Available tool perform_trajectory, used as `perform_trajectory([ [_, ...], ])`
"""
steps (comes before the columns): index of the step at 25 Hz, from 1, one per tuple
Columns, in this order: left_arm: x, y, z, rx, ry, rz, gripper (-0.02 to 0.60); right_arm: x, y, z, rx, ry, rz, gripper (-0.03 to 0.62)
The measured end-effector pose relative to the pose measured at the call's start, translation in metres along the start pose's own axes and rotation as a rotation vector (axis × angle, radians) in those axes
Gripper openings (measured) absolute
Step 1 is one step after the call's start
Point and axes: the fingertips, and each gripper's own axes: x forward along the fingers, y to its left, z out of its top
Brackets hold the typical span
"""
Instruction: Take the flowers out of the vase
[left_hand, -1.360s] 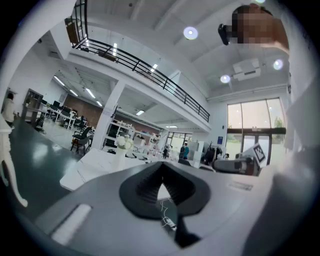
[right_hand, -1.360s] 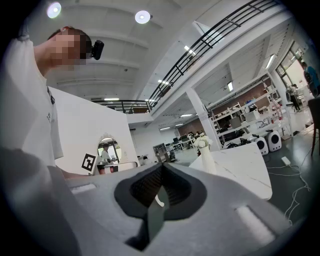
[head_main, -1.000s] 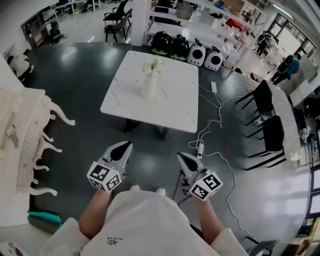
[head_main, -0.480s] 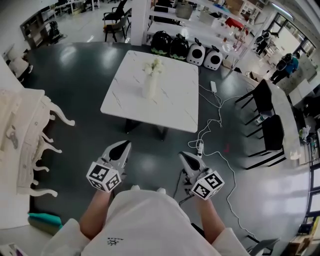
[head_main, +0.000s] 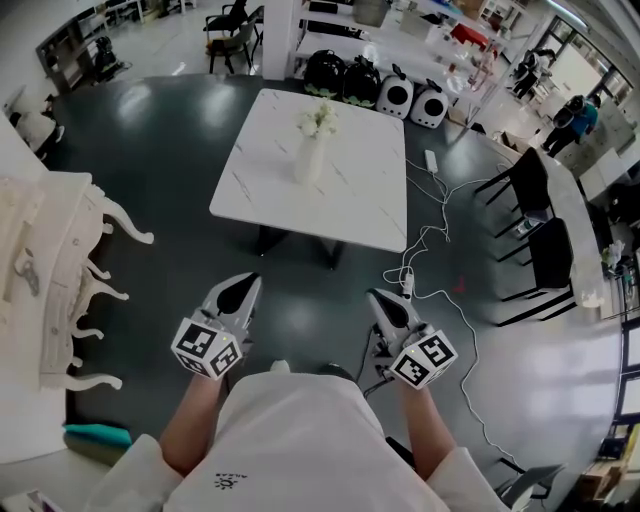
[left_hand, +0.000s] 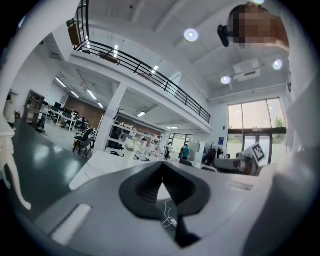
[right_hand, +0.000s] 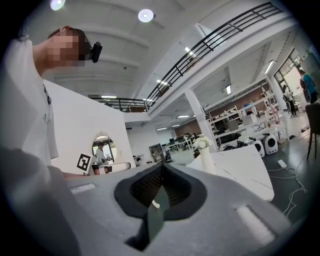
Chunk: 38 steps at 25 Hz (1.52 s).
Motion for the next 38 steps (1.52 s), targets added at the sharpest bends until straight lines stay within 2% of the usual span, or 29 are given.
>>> perform_trajectory([
  [13, -0.025, 0.025, -0.002, -0.013, 0.005, -0.004, -0.011, 0.018, 0.027, -0.01, -0.005, 0.008, -0.008, 0.002],
  [17, -0.022, 0.028, -0.001, -0.072, -0.019, -0.01, -0.011, 0.024, 0.025, -0.007, -0.005, 0.006, -0.005, 0.002],
  [20, -0.017, 0.032, -0.001, -0.07, -0.022, -0.006, -0.011, 0.026, 0.019, -0.006, -0.003, 0.002, 0.0, 0.002],
  [28, 0.015, 0.052, -0.005, -0.059, 0.006, 0.018, -0.011, 0.053, -0.018, -0.008, 0.011, 0.011, 0.012, 0.002],
  [38, 0.112, 0.083, 0.011, -0.04, 0.01, 0.032, -0.011, 0.107, -0.105, 0.019, 0.038, 0.019, 0.044, 0.002],
])
